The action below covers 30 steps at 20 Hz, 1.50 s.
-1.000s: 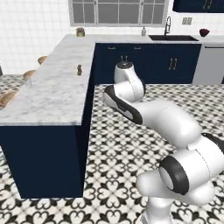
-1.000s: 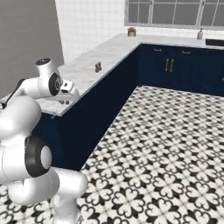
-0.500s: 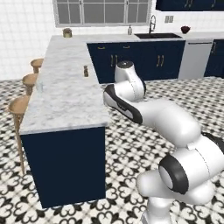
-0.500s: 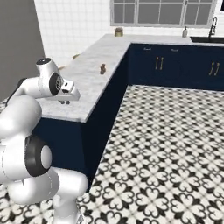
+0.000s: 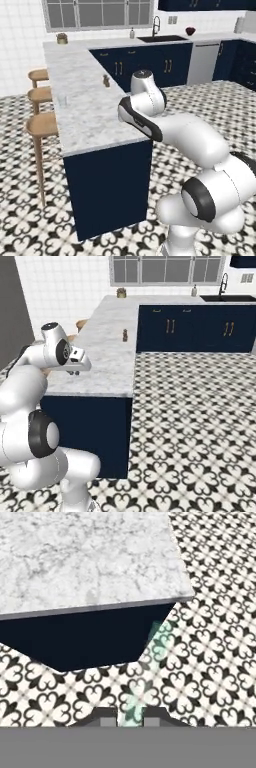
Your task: Take a straw from the drawer in front and place it inside the glass cup on the dining counter.
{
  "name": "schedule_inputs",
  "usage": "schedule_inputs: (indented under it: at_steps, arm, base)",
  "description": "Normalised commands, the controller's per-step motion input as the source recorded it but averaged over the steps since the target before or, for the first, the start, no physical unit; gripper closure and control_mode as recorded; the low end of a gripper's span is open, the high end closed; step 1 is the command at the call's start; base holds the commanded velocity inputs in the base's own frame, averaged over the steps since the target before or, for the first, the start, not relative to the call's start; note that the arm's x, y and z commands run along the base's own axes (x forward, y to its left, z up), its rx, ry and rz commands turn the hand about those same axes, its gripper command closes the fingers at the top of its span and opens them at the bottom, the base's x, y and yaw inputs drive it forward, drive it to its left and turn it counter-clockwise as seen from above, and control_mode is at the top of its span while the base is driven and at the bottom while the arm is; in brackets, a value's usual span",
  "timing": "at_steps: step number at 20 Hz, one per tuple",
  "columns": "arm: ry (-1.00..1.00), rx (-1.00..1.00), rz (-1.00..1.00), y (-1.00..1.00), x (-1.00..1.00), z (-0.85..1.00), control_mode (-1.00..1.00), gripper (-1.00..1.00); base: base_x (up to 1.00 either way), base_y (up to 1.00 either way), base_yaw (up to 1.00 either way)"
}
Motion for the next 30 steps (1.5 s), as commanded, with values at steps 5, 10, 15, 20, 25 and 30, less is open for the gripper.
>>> schedule_inputs:
  at_steps: [5, 10, 15, 20, 25, 30]
  arm:
    - [0.0, 0.0, 0.0, 0.0, 0.0, 0.0, 1.0, 1.0]
    - [0.0, 0.0, 0.0, 0.0, 0.0, 0.0, 1.0, 1.0]
    - [0.0, 0.0, 0.0, 0.0, 0.0, 0.0, 1.0, 1.0]
    - [0.0, 0.0, 0.0, 0.0, 0.0, 0.0, 1.0, 1.0]
    - [0.0, 0.0, 0.0, 0.0, 0.0, 0.0, 1.0, 1.0]
    - [0.0, 0.0, 0.0, 0.0, 0.0, 0.0, 1.0, 1.0]
  base:
    - [-0.05, 1.0, -0.36]
    - [-0.01, 1.0, -0.36]
    - [0.0, 1.0, -0.39]
    - [0.0, 1.0, -0.43]
    - [0.0, 1.0, -0.45]
    - [0.0, 1.0, -0.47]
